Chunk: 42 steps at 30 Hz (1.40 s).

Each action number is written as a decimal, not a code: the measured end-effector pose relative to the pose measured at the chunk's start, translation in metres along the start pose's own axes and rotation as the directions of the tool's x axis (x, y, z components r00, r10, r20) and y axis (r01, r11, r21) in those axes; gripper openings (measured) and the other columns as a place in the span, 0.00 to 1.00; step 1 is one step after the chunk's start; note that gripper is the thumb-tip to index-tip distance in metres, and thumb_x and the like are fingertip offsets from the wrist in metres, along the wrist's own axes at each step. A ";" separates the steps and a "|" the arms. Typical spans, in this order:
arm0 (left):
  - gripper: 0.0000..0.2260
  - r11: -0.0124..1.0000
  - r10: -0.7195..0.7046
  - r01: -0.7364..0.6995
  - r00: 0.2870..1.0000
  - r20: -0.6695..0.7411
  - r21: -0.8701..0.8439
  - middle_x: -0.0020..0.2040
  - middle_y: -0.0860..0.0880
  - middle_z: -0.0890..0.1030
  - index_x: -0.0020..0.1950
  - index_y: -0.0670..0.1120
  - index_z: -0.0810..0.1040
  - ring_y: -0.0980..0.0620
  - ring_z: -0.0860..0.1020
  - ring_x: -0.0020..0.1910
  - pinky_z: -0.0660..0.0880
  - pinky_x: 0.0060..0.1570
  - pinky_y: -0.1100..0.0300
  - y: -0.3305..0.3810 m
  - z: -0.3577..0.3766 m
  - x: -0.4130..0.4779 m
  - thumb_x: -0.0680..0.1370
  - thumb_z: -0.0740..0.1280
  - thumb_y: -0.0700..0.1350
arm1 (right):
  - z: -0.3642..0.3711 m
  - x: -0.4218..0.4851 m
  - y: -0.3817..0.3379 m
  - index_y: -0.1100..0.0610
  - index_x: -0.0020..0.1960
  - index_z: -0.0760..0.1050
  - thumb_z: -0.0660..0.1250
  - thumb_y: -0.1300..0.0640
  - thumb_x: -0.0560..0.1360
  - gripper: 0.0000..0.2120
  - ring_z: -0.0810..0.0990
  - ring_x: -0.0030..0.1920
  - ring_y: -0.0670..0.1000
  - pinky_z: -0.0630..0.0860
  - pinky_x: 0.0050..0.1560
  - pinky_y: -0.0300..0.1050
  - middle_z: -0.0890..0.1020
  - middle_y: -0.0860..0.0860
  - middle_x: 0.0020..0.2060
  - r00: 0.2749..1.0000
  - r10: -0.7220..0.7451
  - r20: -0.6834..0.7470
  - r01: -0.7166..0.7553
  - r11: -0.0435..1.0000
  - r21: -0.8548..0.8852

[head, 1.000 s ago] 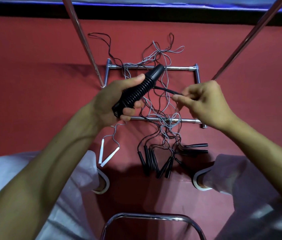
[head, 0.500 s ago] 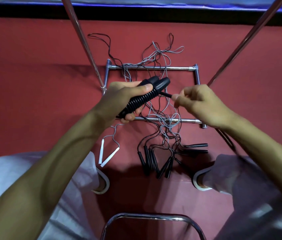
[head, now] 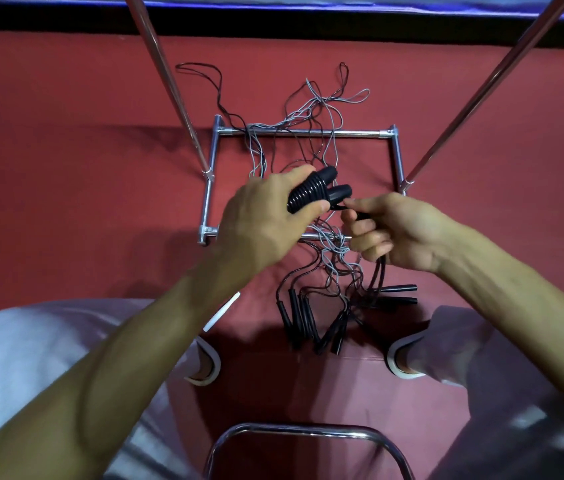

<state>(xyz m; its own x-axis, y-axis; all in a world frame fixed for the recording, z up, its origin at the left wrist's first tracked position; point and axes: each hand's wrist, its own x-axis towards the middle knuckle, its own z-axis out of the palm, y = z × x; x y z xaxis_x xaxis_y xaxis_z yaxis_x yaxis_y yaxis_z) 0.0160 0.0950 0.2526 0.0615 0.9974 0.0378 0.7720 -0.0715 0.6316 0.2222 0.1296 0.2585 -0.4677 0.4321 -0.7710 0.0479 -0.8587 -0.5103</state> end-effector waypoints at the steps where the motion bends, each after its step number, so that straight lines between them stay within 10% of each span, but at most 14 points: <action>1: 0.17 0.998 0.014 -0.014 1.000 0.000 0.056 0.40 0.52 0.82 0.60 0.57 0.76 0.44 0.80 0.42 0.79 0.42 0.49 0.001 0.004 -0.002 0.75 0.68 0.63 | 0.000 0.002 0.002 0.52 0.38 0.69 0.55 0.52 0.84 0.16 0.56 0.22 0.41 0.46 0.23 0.35 0.59 0.44 0.28 1.000 0.024 0.015 -0.024 1.000 0.000; 7: 0.20 0.991 -0.011 0.011 1.000 0.002 0.131 0.46 0.48 0.85 0.66 0.58 0.75 0.40 0.81 0.47 0.79 0.46 0.48 0.004 0.020 -0.009 0.76 0.71 0.61 | 0.000 0.007 0.004 0.60 0.43 0.77 0.64 0.57 0.83 0.12 0.56 0.21 0.43 0.52 0.18 0.34 0.62 0.45 0.24 0.984 -0.124 -0.125 0.063 0.912 -0.405; 10: 0.20 0.988 -0.032 0.028 0.999 0.018 0.153 0.47 0.48 0.85 0.65 0.56 0.77 0.40 0.81 0.48 0.79 0.46 0.49 0.002 0.022 -0.008 0.76 0.72 0.60 | -0.003 0.009 0.008 0.61 0.38 0.80 0.73 0.54 0.77 0.12 0.65 0.24 0.47 0.65 0.25 0.40 0.71 0.47 0.23 0.876 -0.482 -0.021 0.147 0.308 -0.940; 12: 0.18 0.986 -0.078 0.070 0.996 0.048 0.149 0.46 0.50 0.85 0.62 0.56 0.79 0.43 0.81 0.48 0.76 0.44 0.53 -0.001 0.024 -0.007 0.75 0.73 0.60 | -0.002 0.012 0.014 0.55 0.43 0.84 0.73 0.52 0.74 0.07 0.78 0.33 0.55 0.73 0.34 0.46 0.80 0.51 0.30 0.813 -0.578 0.068 0.062 -0.030 -0.998; 17: 0.16 0.972 -0.232 0.218 0.950 0.207 0.089 0.43 0.54 0.83 0.57 0.57 0.83 0.47 0.81 0.45 0.77 0.44 0.55 -0.007 0.023 -0.001 0.73 0.74 0.60 | -0.003 0.014 0.012 0.51 0.47 0.83 0.75 0.48 0.73 0.07 0.80 0.42 0.64 0.73 0.39 0.49 0.83 0.56 0.40 0.737 -0.665 0.121 -0.061 -0.243 -0.968; 24: 0.10 0.904 -0.356 0.425 0.811 0.464 -0.050 0.25 0.47 0.76 0.54 0.54 0.84 0.53 0.68 0.16 0.63 0.20 0.67 -0.017 0.012 0.008 0.75 0.76 0.54 | -0.014 0.012 0.011 0.49 0.42 0.81 0.70 0.42 0.78 0.12 0.79 0.37 0.59 0.77 0.37 0.51 0.80 0.48 0.31 0.798 -0.539 0.269 0.138 -0.271 -0.953; 32: 0.16 0.867 -0.359 0.498 0.600 0.715 0.017 0.29 0.45 0.75 0.58 0.47 0.84 0.51 0.66 0.20 0.64 0.25 0.65 -0.022 0.016 0.008 0.75 0.75 0.56 | -0.007 0.008 0.004 0.51 0.42 0.80 0.78 0.57 0.70 0.07 0.75 0.30 0.43 0.65 0.30 0.32 0.77 0.40 0.27 0.889 -0.354 0.289 0.278 -0.081 -0.957; 42: 0.14 0.909 -0.124 0.399 0.541 0.832 -0.123 0.30 0.43 0.75 0.57 0.53 0.85 0.49 0.68 0.23 0.62 0.29 0.61 -0.012 -0.011 0.006 0.75 0.75 0.58 | -0.010 -0.012 -0.007 0.54 0.45 0.86 0.79 0.54 0.71 0.06 0.85 0.39 0.48 0.80 0.44 0.50 0.86 0.48 0.38 0.823 -0.383 0.419 0.496 0.126 -0.859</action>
<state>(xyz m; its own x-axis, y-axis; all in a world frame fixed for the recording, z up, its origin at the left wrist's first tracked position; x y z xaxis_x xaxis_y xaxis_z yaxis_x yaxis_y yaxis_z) 0.0003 0.1022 0.2540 0.4636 0.5400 -0.7025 0.6483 0.3337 0.6844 0.2366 0.1331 0.2677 -0.7729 0.5696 -0.2796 0.5325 0.3426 -0.7740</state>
